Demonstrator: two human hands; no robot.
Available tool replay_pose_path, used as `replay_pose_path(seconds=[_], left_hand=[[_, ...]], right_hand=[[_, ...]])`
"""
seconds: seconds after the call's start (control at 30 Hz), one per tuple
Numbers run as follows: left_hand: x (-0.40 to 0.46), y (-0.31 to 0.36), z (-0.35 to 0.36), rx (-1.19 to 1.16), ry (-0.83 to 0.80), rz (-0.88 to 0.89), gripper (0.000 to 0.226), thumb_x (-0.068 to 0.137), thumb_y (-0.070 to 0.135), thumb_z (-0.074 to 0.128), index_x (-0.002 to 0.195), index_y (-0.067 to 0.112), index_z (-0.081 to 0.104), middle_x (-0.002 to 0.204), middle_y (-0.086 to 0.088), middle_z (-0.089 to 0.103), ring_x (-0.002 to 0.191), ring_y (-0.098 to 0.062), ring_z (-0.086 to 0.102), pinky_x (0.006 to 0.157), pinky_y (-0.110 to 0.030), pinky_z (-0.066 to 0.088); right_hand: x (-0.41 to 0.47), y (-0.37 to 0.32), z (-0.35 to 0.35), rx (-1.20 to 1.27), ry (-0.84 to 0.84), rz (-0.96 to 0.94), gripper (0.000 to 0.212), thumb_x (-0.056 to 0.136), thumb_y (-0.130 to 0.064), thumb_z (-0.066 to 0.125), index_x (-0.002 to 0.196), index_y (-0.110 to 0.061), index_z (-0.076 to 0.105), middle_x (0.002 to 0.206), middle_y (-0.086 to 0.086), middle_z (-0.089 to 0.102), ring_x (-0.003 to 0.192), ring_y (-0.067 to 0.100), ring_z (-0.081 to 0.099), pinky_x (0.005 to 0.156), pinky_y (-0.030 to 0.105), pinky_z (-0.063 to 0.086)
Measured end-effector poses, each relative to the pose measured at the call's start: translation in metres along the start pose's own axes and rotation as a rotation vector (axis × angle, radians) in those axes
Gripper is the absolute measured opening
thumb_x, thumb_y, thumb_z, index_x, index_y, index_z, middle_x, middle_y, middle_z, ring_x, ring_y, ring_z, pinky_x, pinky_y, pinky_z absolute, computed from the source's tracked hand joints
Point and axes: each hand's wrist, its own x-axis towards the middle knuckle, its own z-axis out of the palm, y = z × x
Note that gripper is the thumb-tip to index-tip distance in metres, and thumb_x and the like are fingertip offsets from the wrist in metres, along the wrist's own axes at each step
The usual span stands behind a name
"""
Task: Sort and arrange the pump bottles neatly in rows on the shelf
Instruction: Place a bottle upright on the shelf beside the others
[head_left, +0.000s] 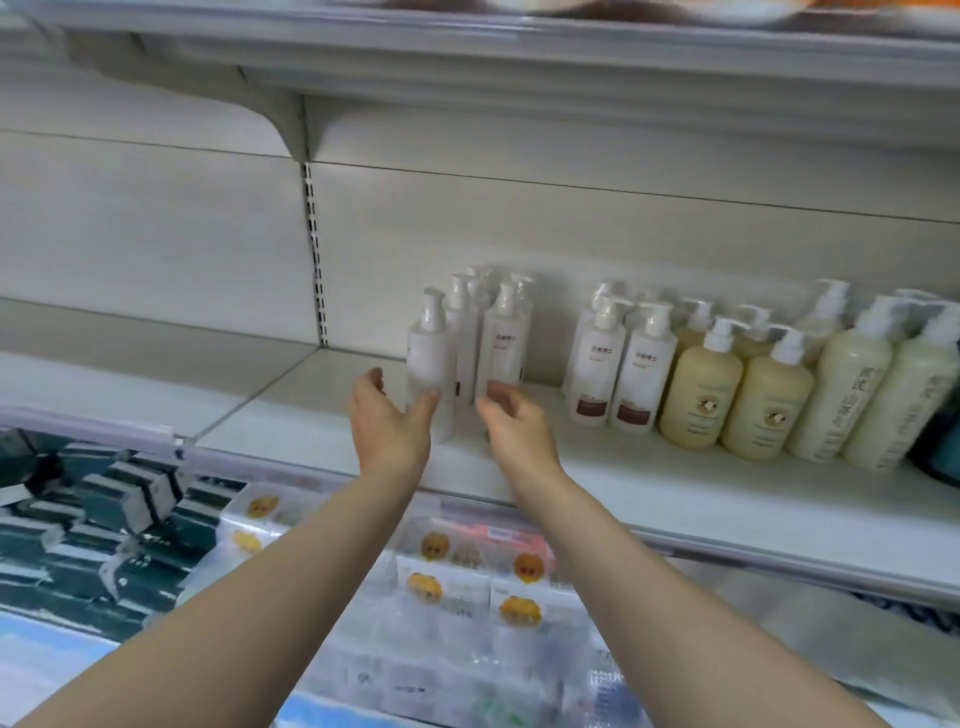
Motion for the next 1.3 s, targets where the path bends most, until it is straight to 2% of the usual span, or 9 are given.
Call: replay_pose_path(seconds=[0.07, 0.2, 0.4, 0.53, 0.67, 0.8, 0.97, 1.13, 1.3], left_hand=[[0.006, 0.002, 0.002, -0.035, -0.113, -0.05, 0.08, 0.083, 0.034, 0.078, 0.147, 0.011, 0.037, 0.135, -0.004, 0.053, 0.126, -0.024, 0.052, 0.108, -0.04, 0.042], [0.01, 0.008, 0.008, -0.05, -0.181, -0.038, 0.061, 0.074, 0.027, 0.084, 0.125, 0.016, 0.053, 0.109, -0.001, 0.066, 0.101, -0.023, 0.066, 0.091, -0.04, 0.054], [0.004, 0.015, 0.021, 0.0, -0.297, -0.029, 0.065, 0.069, 0.028, 0.089, 0.121, 0.017, 0.052, 0.108, -0.002, 0.065, 0.096, -0.02, 0.065, 0.088, -0.038, 0.055], [-0.012, 0.014, 0.042, 0.0, -0.469, 0.043, 0.063, 0.072, 0.017, 0.086, 0.127, 0.018, 0.056, 0.112, -0.002, 0.064, 0.096, -0.015, 0.065, 0.084, -0.03, 0.055], [-0.031, 0.016, 0.062, -0.105, -0.675, 0.003, 0.051, 0.081, 0.001, 0.074, 0.128, 0.016, 0.062, 0.112, -0.001, 0.071, 0.104, -0.016, 0.067, 0.095, -0.033, 0.054], [-0.047, 0.026, 0.088, -0.131, -0.692, -0.014, 0.04, 0.085, -0.003, 0.069, 0.12, 0.014, 0.062, 0.11, -0.008, 0.071, 0.105, -0.026, 0.068, 0.098, -0.04, 0.053], [-0.069, 0.034, 0.119, -0.163, -0.683, -0.067, 0.046, 0.079, 0.001, 0.078, 0.118, 0.014, 0.057, 0.108, -0.008, 0.07, 0.099, -0.026, 0.07, 0.093, -0.045, 0.056], [-0.09, 0.048, 0.14, -0.166, -0.698, -0.077, 0.051, 0.072, 0.005, 0.085, 0.113, 0.012, 0.056, 0.098, -0.002, 0.067, 0.092, -0.019, 0.067, 0.089, -0.04, 0.056], [-0.098, 0.054, 0.15, -0.139, -0.724, -0.058, 0.045, 0.077, 0.011, 0.083, 0.11, 0.018, 0.054, 0.099, 0.006, 0.063, 0.097, -0.017, 0.064, 0.093, -0.035, 0.053]], right_hand=[[0.001, -0.001, 0.008, 0.015, -0.032, -0.01, 0.028, 0.098, -0.027, 0.057, 0.125, -0.024, 0.064, 0.119, -0.006, 0.066, 0.101, 0.015, 0.059, 0.098, 0.035, 0.048], [0.005, -0.002, 0.013, 0.025, -0.044, -0.009, 0.037, 0.098, -0.026, 0.057, 0.134, -0.02, 0.062, 0.129, -0.001, 0.065, 0.104, 0.013, 0.058, 0.101, 0.034, 0.048], [0.008, -0.001, -0.005, 0.148, 0.044, -0.05, 0.014, 0.097, -0.022, 0.064, 0.105, -0.033, 0.065, 0.102, -0.019, 0.067, 0.107, 0.008, 0.065, 0.101, 0.032, 0.051], [0.006, 0.008, -0.031, 0.157, 0.138, -0.122, 0.024, 0.09, -0.02, 0.073, 0.113, -0.021, 0.07, 0.103, -0.007, 0.074, 0.099, 0.006, 0.069, 0.091, 0.023, 0.054], [0.005, 0.017, -0.069, 0.176, 0.259, -0.125, 0.019, 0.094, -0.018, 0.069, 0.107, -0.031, 0.066, 0.096, -0.018, 0.069, 0.091, -0.004, 0.064, 0.085, 0.017, 0.05], [0.0, 0.025, -0.102, 0.158, 0.355, -0.123, 0.034, 0.095, -0.016, 0.068, 0.129, -0.013, 0.065, 0.116, -0.002, 0.07, 0.106, 0.01, 0.065, 0.099, 0.026, 0.051], [-0.007, 0.031, -0.131, 0.136, 0.425, -0.136, 0.025, 0.092, -0.015, 0.071, 0.116, -0.02, 0.067, 0.11, -0.001, 0.073, 0.107, 0.015, 0.068, 0.099, 0.032, 0.054], [-0.013, 0.03, -0.157, 0.117, 0.5, -0.142, 0.031, 0.094, -0.014, 0.068, 0.125, -0.011, 0.066, 0.112, -0.001, 0.071, 0.102, 0.009, 0.066, 0.09, 0.015, 0.051], [-0.022, 0.025, -0.167, 0.055, 0.676, -0.17, 0.018, 0.094, -0.021, 0.068, 0.112, -0.02, 0.069, 0.1, -0.013, 0.07, 0.091, -0.004, 0.064, 0.09, 0.022, 0.051]])
